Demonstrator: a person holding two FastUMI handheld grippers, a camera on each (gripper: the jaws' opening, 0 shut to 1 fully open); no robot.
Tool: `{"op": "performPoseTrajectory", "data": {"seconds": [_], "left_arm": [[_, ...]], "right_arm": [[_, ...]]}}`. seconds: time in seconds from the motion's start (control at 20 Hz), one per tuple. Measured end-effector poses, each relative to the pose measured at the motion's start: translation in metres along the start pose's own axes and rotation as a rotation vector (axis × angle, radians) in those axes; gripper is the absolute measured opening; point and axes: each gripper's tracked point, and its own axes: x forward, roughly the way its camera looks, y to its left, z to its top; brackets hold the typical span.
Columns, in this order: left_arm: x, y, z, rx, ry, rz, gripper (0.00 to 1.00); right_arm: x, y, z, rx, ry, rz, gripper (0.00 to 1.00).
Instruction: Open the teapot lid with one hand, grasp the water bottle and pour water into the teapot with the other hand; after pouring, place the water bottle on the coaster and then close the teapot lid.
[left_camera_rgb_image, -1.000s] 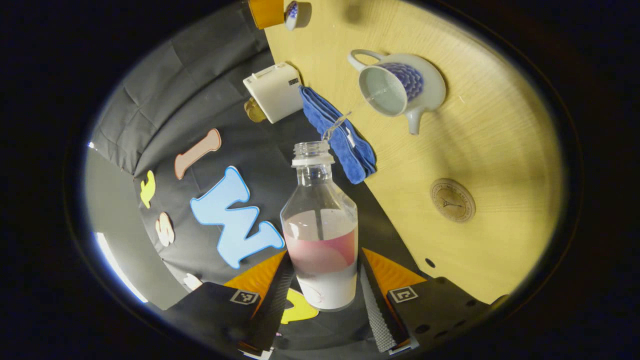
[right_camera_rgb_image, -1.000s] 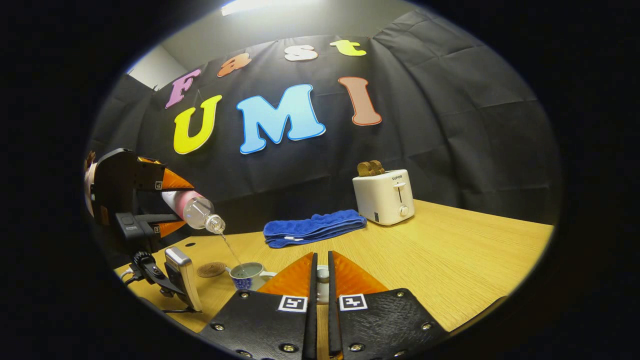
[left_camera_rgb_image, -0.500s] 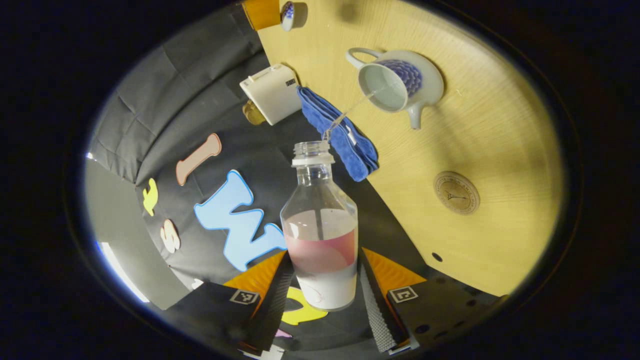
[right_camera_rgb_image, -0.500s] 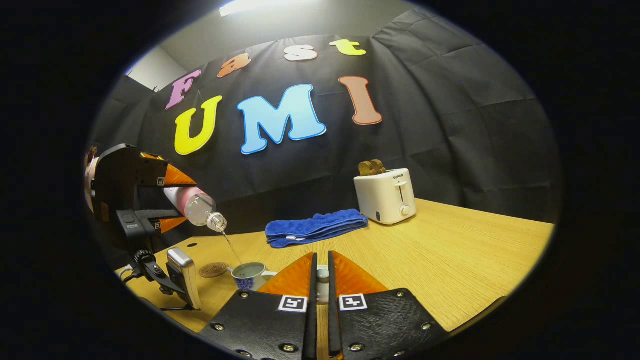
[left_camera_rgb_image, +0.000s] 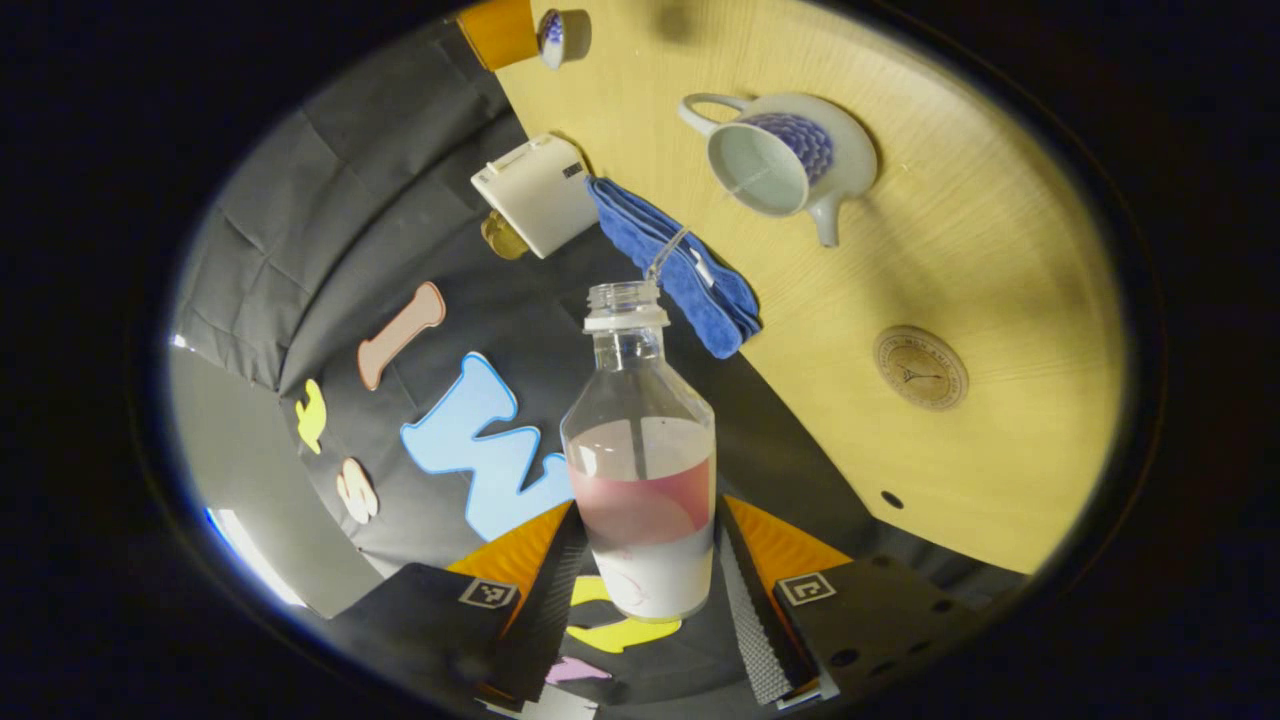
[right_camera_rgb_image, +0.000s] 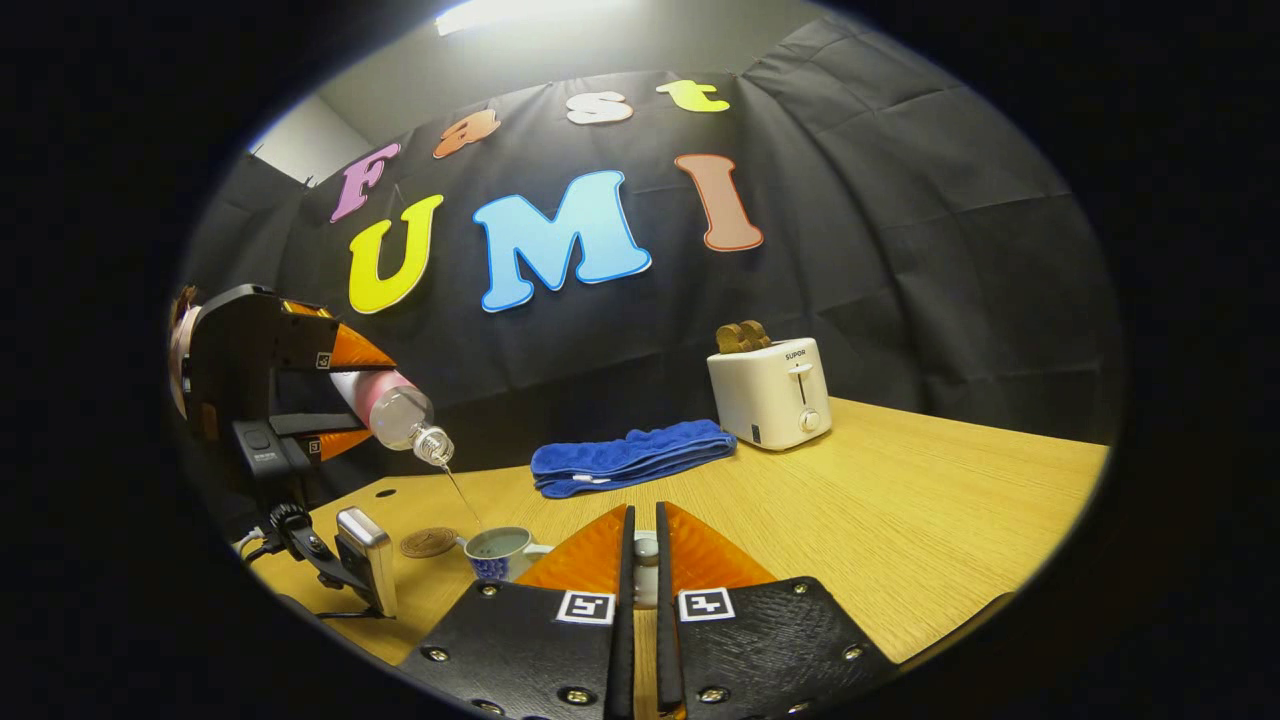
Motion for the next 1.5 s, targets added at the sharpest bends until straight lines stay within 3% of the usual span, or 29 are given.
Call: {"op": "performPoseTrajectory", "data": {"seconds": [0.05,0.15,0.9,1.3,1.5], "left_arm": [[0.000,0.002,0.000,0.011,-0.001,0.002,0.80],[0.000,0.004,0.001,0.035,-0.003,0.007,0.84],[-0.005,0.020,0.019,0.169,-0.025,0.048,0.84],[-0.005,0.017,0.024,0.173,-0.027,0.038,0.84],[-0.005,0.013,0.018,0.112,-0.018,0.030,0.84]], "right_arm": [[0.000,0.000,0.000,0.001,-0.001,0.000,0.09],[0.000,0.000,0.001,0.002,-0.002,0.000,0.09],[-0.001,0.000,0.001,0.016,-0.004,0.010,0.09],[-0.001,0.000,0.000,0.019,-0.001,0.011,0.09],[-0.001,0.000,-0.001,0.020,0.005,0.015,0.09]]}}
